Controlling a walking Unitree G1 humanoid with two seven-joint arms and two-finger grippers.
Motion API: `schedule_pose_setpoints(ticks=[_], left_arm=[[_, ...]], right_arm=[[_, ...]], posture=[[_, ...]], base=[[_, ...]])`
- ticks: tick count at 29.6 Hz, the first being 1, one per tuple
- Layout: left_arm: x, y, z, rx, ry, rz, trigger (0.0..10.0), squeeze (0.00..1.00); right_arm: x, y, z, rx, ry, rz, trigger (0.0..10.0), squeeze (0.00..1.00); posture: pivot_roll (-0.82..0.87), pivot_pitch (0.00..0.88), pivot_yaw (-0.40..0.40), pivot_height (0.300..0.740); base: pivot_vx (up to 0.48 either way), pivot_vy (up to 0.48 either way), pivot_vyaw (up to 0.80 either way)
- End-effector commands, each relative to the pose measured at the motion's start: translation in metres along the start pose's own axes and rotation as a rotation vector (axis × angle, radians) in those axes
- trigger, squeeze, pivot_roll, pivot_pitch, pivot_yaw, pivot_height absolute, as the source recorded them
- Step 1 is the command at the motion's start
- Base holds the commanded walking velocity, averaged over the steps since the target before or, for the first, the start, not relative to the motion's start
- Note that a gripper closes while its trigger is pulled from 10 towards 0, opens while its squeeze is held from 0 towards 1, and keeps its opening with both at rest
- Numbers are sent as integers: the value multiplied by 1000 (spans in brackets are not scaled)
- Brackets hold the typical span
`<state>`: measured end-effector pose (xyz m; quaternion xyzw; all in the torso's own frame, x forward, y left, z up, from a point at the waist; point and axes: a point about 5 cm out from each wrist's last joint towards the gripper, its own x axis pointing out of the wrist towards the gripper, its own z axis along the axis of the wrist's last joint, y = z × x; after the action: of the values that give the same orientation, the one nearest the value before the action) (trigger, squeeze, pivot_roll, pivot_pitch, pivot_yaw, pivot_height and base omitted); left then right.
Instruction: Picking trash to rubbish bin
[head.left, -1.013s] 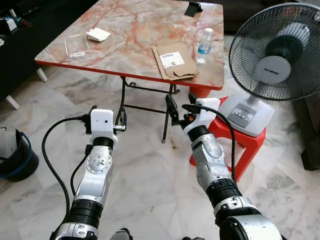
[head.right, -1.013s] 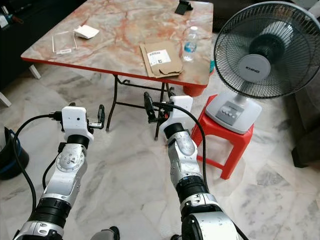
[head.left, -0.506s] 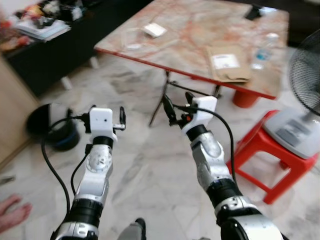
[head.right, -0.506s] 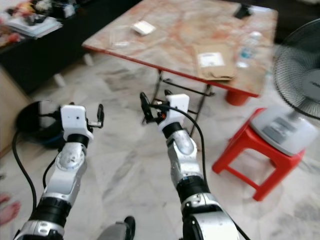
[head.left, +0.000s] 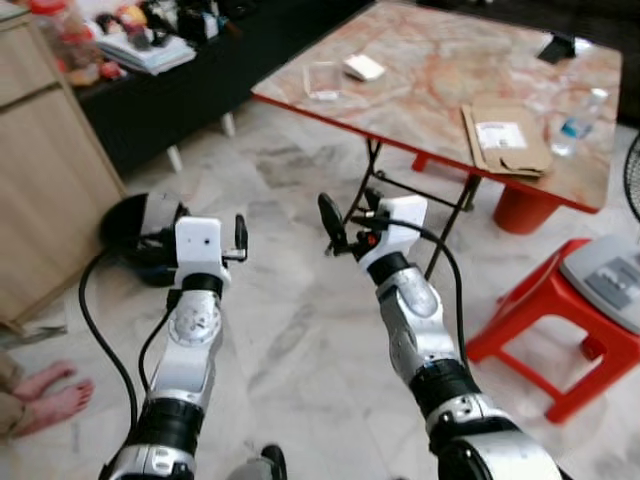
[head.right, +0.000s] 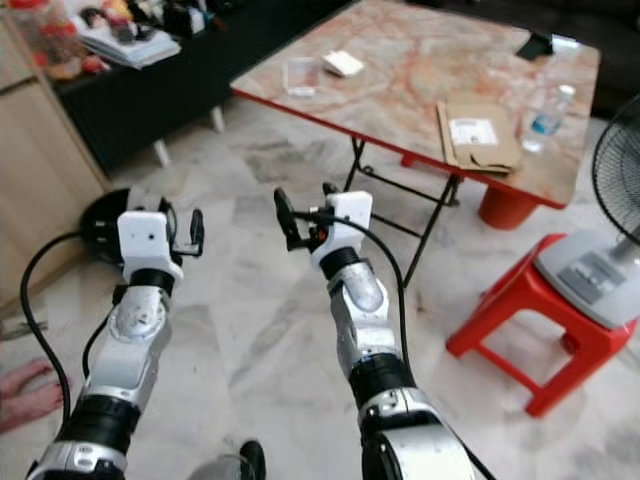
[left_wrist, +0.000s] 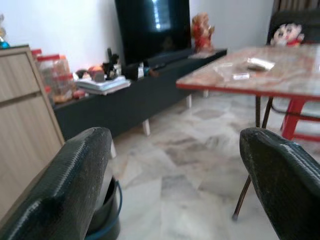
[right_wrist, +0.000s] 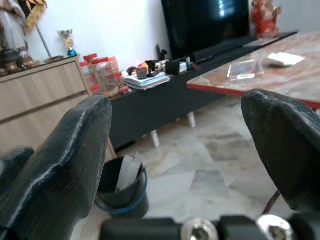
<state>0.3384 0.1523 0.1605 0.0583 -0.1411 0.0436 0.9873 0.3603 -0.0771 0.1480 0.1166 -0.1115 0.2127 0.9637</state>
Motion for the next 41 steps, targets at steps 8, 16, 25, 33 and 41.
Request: schedule_pose_setpoints(ticks=[8, 16, 25, 33, 41], left_arm=[[-4, 13, -8, -5, 37, 53, 10000, 0], [-4, 13, -8, -6, 38, 54, 10000, 0], [-4, 13, -8, -5, 39, 53, 10000, 0], [-4, 13, -8, -6, 39, 54, 10000, 0], [-3, 14, -7, -2, 38, 51, 10000, 0]], right_arm=[[5, 8, 1, 7, 6, 26, 10000, 0], [4, 8, 1, 10, 7, 28, 10000, 0], [4, 7, -1, 33, 16, 11, 10000, 0], [6, 7, -1, 36, 25, 9, 10000, 0], [6, 9, -1, 43, 17, 11, 10000, 0]], posture=[[122, 150, -18, 740], [118, 153, -18, 740], [121, 157, -18, 740], [121, 154, -17, 740], [123, 152, -13, 740]], base=[[346, 277, 0], [345, 278, 0], [347, 277, 0], [346, 277, -666], [348, 277, -361]])
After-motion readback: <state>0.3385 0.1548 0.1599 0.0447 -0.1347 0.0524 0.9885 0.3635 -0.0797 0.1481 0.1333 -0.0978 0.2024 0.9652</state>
